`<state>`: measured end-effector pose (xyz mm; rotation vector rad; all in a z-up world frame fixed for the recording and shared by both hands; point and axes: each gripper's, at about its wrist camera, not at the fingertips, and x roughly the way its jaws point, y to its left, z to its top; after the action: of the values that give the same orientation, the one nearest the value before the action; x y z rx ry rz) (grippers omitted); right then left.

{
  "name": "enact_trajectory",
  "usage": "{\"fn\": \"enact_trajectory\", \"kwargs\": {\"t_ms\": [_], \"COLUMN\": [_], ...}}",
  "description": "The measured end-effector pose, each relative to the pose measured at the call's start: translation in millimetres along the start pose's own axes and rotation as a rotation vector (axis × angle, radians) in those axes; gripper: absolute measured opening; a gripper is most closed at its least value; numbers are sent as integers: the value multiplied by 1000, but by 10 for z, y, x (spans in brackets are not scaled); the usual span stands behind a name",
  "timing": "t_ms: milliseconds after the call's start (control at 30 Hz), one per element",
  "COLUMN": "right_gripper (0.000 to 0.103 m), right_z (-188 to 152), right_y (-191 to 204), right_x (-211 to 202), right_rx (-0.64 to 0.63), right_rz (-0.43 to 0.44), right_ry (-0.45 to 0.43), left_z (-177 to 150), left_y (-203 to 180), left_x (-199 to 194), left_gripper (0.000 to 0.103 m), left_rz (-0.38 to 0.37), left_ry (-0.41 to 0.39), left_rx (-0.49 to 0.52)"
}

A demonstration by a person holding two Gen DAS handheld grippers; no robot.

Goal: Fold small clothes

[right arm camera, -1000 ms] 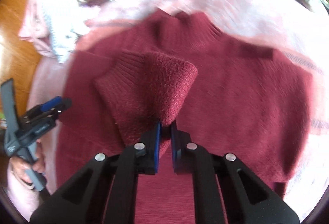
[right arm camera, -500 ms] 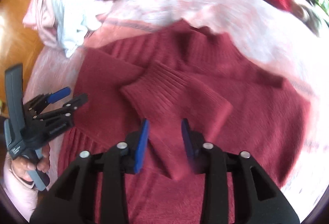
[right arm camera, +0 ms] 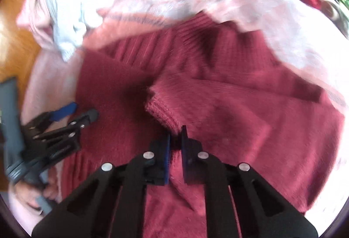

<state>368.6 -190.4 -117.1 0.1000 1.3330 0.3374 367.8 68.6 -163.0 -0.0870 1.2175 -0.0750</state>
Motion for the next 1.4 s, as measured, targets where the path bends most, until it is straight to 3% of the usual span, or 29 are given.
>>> {"fn": "enact_trajectory", "kwargs": {"t_ms": [200,333,367,467,600,633,700,733,767,967,1133,1233,1400], "right_gripper": [9,22,30,45,55,56,42,18,7,6,9,12,37], "right_z": [-448,-800,-851,-945,-938,-931,-920,-903,-887,-841,-958,-989,-1158], "right_y": [-655,-1062,-1128,-1382,-1621,-1675,-1760,-1778,-1772,-1722,-1841,-1900,-1965], "right_x": [-457,-500,-513,-469,-406,-391,-341,-317,-298,-588,-362,-275,-418], "right_rx": [80,137,146,213,294,316,341,339,331,288,294,303,329], "right_rz": [17,-9,-10,53,120,133,155,155,152,180,65,82,138], "right_ry": [-55,-42,-44,-61,-91,-96,-89,-80,-69,-145,-99,-118,-137], "left_z": [-6,-26,-31,-40,-48,-51,-61,-69,-70,-74,-87,-79,-135], "left_y": [-19,-39,-41,-58,-70,-71,-72,-78,-80,-161,-307,-294,-252], "left_x": [0,-5,-7,-11,-23,-28,-37,-42,-43,-156,-22,-3,-134], "left_gripper": [70,71,72,72,73,73,73,73,73,73,76,78,77], "left_rz": [14,32,35,47,55,55,57,59,61,66,120,121,101], "left_ry": [-8,-16,-18,-20,-19,-19,-20,-22,-24,-58,-47,-50,-51], "left_rx": [8,16,16,16,18,19,21,22,24,40,104,95,105]}}
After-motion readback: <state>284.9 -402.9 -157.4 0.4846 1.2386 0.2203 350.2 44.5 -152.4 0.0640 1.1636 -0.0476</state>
